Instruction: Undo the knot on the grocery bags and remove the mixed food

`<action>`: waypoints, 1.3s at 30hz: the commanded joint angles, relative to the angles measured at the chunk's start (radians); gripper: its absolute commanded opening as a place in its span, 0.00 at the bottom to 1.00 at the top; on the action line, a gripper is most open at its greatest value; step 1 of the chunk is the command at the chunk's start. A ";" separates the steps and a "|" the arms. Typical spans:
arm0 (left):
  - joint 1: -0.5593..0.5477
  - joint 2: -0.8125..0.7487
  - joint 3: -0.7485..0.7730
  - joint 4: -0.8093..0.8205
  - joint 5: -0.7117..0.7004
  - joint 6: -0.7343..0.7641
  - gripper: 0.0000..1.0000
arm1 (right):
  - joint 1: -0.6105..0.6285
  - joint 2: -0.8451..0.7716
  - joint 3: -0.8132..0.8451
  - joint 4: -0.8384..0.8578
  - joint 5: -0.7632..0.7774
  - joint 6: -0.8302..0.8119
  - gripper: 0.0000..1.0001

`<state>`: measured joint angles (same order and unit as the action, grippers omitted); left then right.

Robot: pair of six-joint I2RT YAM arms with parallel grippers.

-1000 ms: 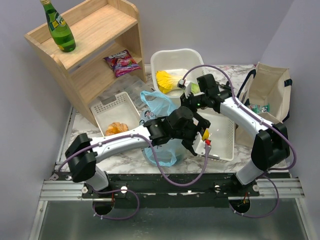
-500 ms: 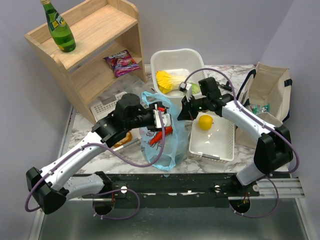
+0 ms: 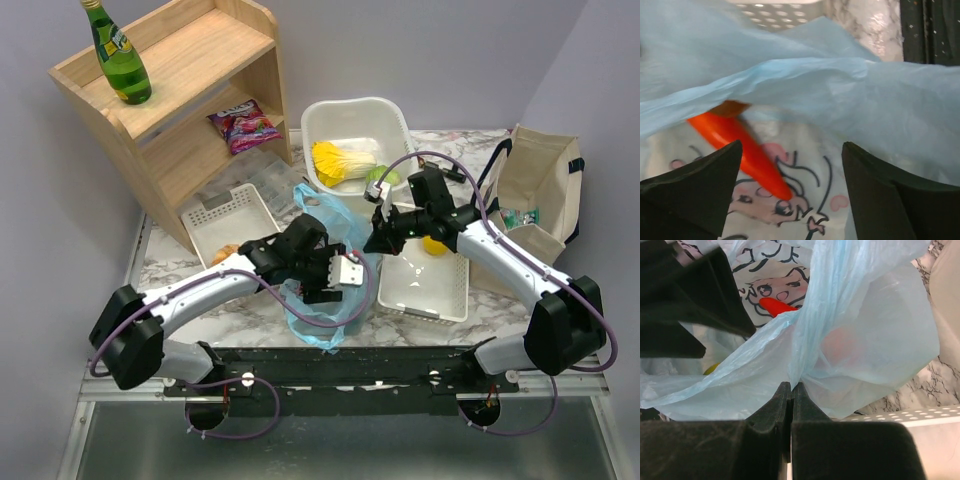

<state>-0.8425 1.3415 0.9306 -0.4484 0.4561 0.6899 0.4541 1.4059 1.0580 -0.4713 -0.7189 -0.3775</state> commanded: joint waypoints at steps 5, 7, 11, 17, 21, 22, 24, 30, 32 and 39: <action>-0.065 0.120 -0.026 -0.001 0.050 0.071 0.98 | -0.005 -0.012 -0.012 0.031 0.036 0.014 0.01; -0.085 0.156 -0.013 -0.010 0.049 0.083 0.98 | -0.005 -0.003 -0.008 0.031 0.040 0.018 0.01; -0.120 0.214 0.013 -0.012 0.020 0.093 0.98 | -0.004 0.008 -0.003 0.029 0.048 0.022 0.01; -0.144 0.313 0.080 -0.027 -0.110 0.056 0.75 | -0.005 0.004 -0.010 0.028 0.058 0.016 0.01; -0.133 0.296 0.067 -0.020 -0.209 0.048 0.32 | -0.005 -0.001 -0.012 0.021 0.059 0.008 0.01; -0.123 0.271 0.053 -0.023 -0.219 0.049 0.25 | -0.005 -0.002 -0.013 0.022 0.059 0.007 0.01; -0.097 0.203 0.021 -0.041 -0.224 0.054 0.13 | -0.005 -0.005 -0.013 0.021 0.050 0.002 0.01; 0.001 0.021 -0.036 -0.028 -0.292 0.006 0.00 | -0.005 -0.004 -0.018 0.032 0.024 0.005 0.01; 0.041 -0.012 -0.039 0.002 -0.309 -0.032 0.00 | -0.005 -0.001 -0.018 0.034 0.018 0.005 0.01; 0.139 -0.078 -0.044 0.089 -0.274 -0.122 0.00 | -0.005 -0.003 -0.017 0.014 0.022 -0.009 0.01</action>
<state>-0.7341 1.3071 0.9020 -0.4278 0.1745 0.6350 0.4515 1.4067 1.0515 -0.4625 -0.6785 -0.3668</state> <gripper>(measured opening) 0.006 0.027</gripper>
